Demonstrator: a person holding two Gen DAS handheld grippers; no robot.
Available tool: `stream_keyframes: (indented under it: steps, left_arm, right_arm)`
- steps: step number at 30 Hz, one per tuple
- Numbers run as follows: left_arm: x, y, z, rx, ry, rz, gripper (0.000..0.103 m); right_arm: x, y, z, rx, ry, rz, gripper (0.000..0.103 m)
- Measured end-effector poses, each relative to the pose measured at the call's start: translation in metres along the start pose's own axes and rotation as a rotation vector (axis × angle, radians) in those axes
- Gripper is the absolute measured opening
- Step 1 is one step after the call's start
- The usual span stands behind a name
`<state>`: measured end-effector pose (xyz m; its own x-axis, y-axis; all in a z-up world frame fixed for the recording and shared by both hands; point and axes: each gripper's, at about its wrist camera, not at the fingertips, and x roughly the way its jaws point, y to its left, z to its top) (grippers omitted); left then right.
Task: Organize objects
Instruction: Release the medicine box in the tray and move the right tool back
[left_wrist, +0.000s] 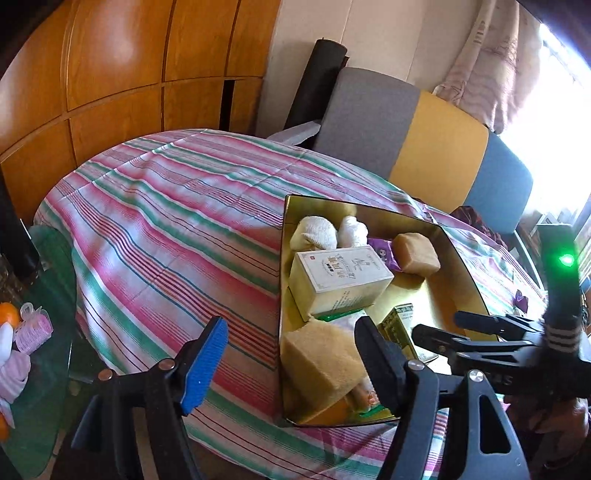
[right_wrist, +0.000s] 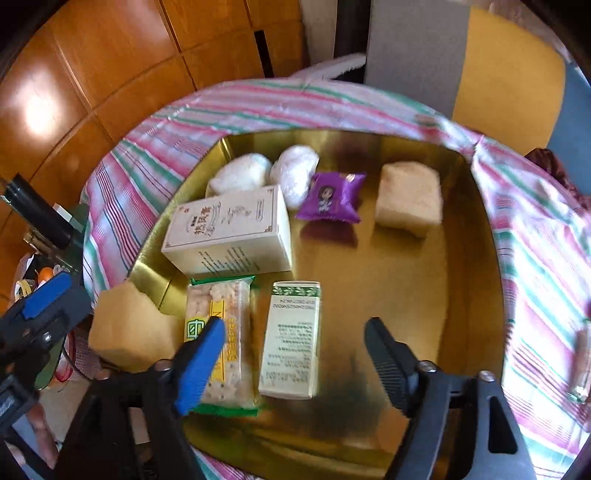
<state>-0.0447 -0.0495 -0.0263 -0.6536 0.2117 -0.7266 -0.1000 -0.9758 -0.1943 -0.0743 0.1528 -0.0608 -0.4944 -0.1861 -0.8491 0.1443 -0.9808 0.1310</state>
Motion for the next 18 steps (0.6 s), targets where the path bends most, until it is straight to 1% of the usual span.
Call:
stream_keyframes:
  steps: [6, 9, 14, 18]
  left_arm:
    - [-0.007, -0.012, 0.0, 0.03, -0.012, -0.013, 0.074]
    - [-0.009, -0.019, -0.002, 0.047, -0.01, -0.023, 0.077]
    - [-0.012, -0.03, -0.005, 0.082, -0.007, -0.036, 0.077]
    - [-0.015, -0.042, -0.006, 0.114, -0.009, -0.05, 0.077]
  right_arm:
    - [-0.032, -0.012, -0.016, 0.016, -0.064, 0.001, 0.093]
    - [-0.045, -0.026, -0.025, 0.047, -0.089, 0.001, 0.094]
    - [-0.073, -0.06, -0.042, 0.112, -0.126, -0.036, 0.095]
    - [-0.097, -0.101, -0.052, 0.178, -0.152, -0.101, 0.095]
